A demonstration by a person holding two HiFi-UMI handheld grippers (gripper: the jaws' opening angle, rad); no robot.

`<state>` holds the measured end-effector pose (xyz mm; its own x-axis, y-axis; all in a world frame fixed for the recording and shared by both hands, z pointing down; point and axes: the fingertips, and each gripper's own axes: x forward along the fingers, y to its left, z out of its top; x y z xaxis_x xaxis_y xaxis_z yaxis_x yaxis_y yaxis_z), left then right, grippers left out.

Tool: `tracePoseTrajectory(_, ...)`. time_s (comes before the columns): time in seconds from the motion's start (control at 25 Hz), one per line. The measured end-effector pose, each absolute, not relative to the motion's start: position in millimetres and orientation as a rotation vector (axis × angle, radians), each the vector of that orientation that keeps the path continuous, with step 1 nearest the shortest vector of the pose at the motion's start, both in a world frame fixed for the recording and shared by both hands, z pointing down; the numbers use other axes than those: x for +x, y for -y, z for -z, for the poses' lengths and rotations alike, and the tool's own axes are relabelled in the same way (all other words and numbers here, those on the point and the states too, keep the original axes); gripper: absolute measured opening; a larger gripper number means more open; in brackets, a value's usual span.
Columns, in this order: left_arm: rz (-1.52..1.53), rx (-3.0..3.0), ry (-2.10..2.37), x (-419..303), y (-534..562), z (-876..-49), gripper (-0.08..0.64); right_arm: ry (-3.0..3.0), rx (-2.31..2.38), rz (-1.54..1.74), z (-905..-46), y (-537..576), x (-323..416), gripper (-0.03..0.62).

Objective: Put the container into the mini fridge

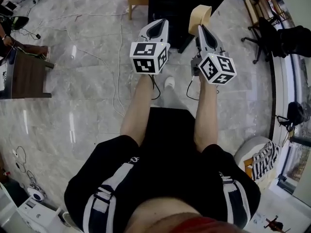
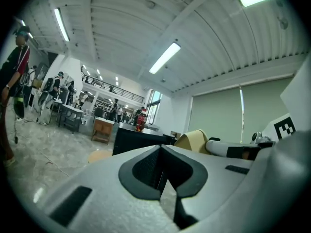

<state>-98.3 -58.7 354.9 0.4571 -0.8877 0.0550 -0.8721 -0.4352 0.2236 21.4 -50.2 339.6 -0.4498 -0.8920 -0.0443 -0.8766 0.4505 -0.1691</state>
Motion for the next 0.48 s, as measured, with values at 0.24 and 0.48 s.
tracePoseTrajectory(0.24,0.069,2.446,1.604,-117.1,111.9,-362.2,0.008,-2.575,-1.498,0.188,-343.8,106.7,8.0,0.020)
tracePoseTrajectory(0.48,0.044,2.478,1.612,-95.7,197.5,-348.6,0.008,-2.542,-1.417,0.113,-308.7,189.1,23.0,0.020)
